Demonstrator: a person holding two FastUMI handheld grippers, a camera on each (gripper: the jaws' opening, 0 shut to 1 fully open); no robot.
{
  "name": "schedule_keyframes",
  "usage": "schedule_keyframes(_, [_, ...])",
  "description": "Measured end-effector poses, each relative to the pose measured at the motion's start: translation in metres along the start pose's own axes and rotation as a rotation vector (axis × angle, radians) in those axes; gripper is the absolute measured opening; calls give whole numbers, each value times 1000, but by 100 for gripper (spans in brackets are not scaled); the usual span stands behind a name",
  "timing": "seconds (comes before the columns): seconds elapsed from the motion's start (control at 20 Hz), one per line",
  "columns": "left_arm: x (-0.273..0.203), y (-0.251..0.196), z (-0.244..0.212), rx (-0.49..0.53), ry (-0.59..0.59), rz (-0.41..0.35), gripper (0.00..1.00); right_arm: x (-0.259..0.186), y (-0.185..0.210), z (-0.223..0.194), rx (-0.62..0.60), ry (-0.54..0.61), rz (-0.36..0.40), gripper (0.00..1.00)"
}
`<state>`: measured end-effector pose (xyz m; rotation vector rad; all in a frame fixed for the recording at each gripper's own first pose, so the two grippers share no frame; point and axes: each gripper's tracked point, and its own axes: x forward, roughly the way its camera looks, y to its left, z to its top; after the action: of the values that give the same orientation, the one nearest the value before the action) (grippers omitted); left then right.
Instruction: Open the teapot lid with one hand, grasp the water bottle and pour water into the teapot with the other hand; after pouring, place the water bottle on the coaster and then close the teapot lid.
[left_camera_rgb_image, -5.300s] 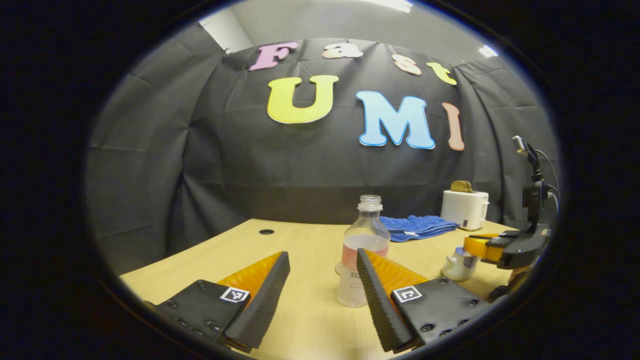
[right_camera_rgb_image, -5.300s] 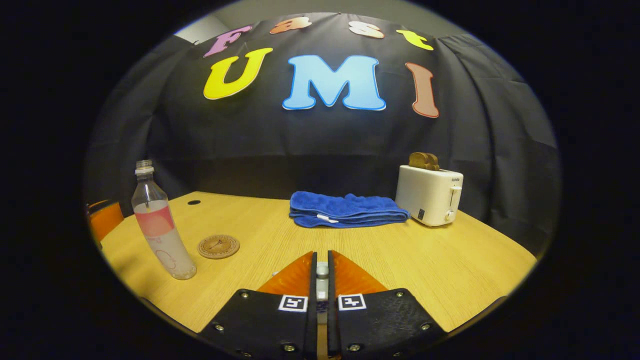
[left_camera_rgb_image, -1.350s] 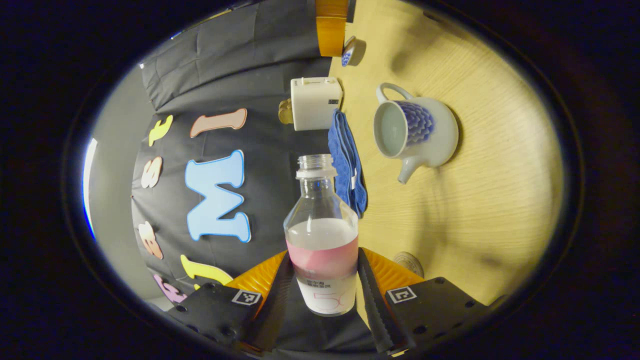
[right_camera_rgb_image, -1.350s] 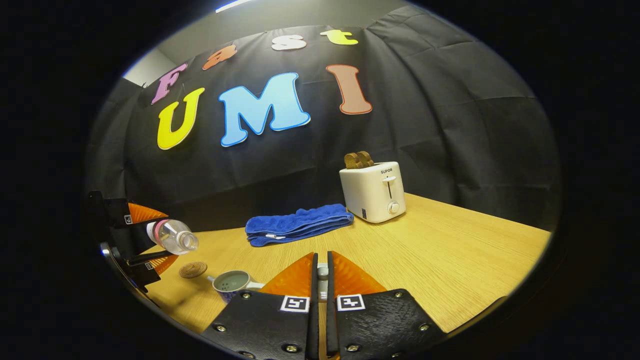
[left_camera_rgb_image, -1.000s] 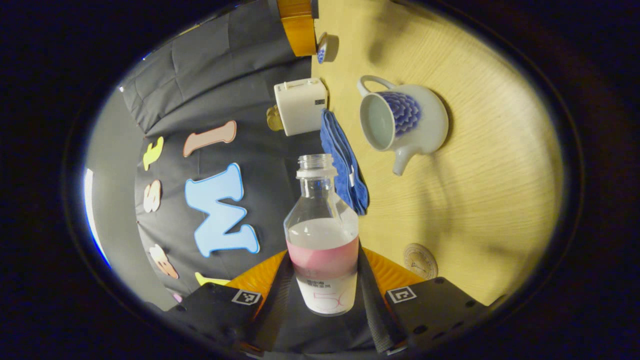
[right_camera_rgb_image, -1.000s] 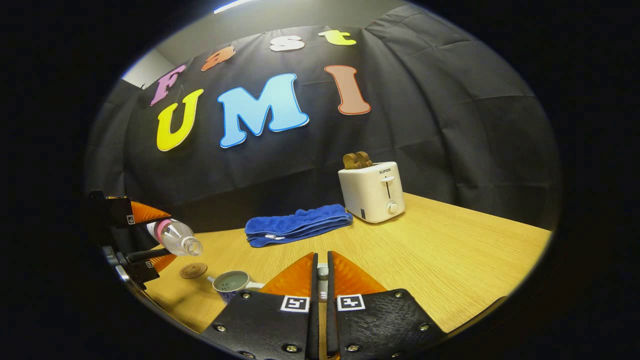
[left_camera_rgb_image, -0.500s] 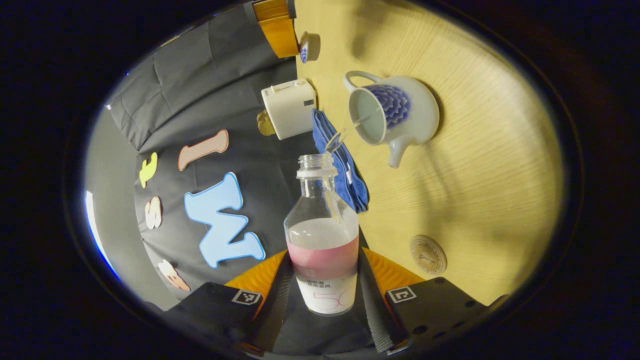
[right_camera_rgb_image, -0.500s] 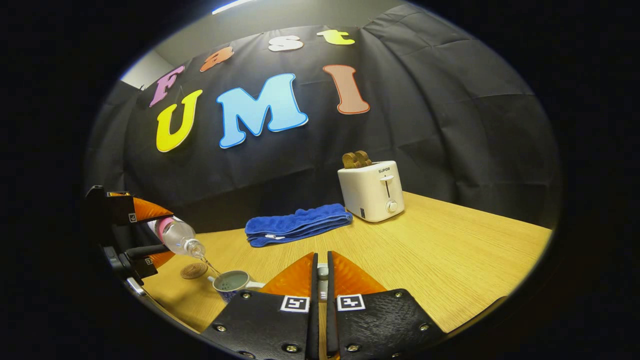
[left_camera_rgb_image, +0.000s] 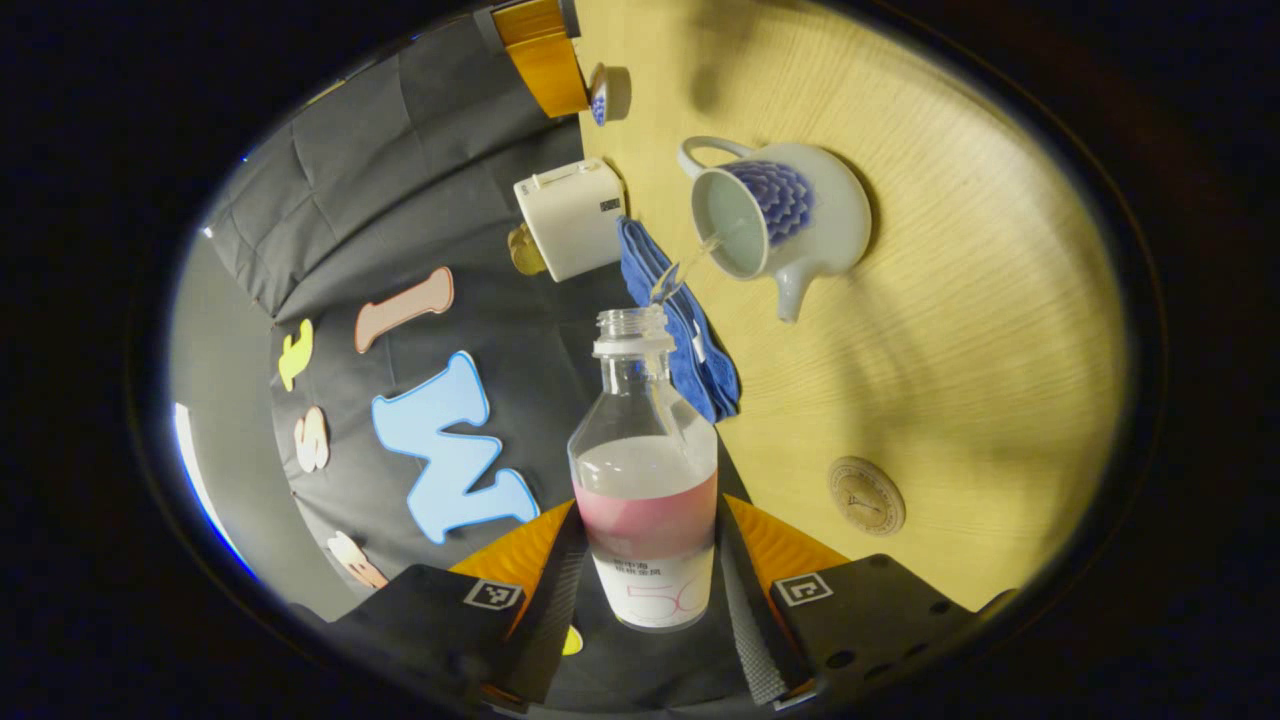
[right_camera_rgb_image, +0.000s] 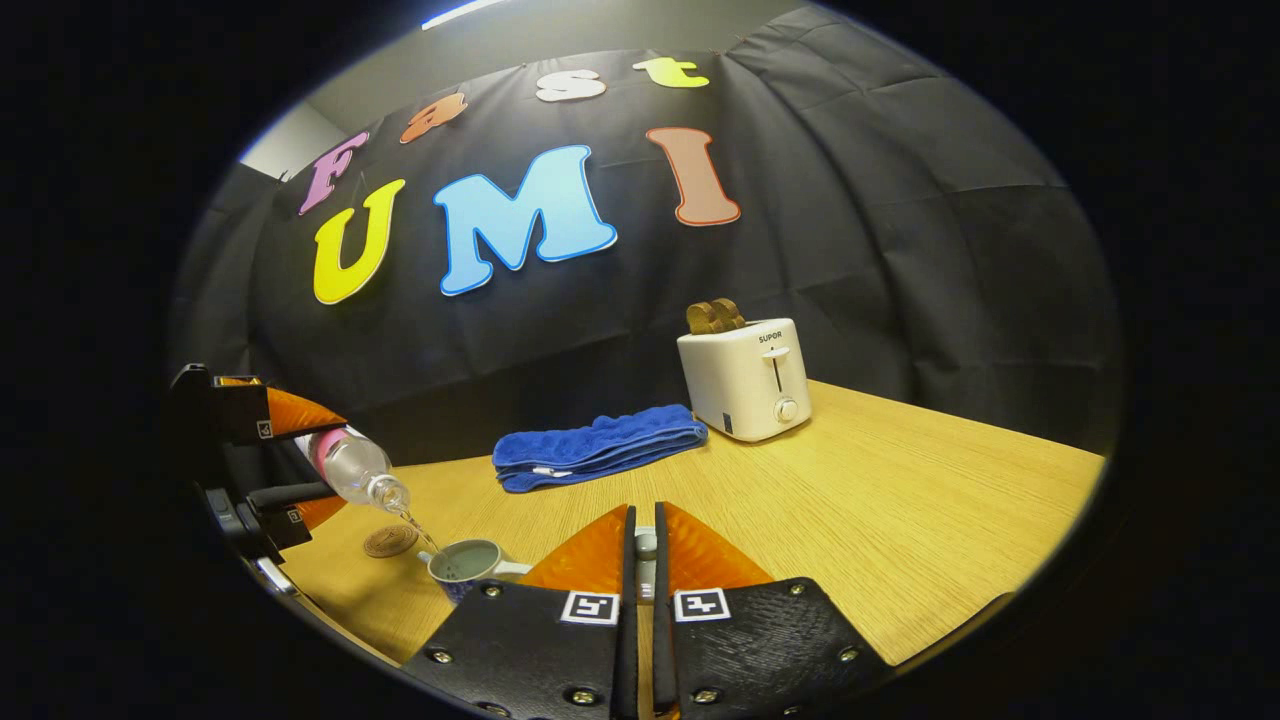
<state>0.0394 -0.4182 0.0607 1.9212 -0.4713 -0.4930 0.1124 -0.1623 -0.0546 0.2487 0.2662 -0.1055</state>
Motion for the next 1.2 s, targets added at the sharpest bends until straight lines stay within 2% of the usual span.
schedule_keyframes(1.2, [3, 18, 1, 144, -11, 6, 82, 1, 2, -3, 8, 12, 15, 6])
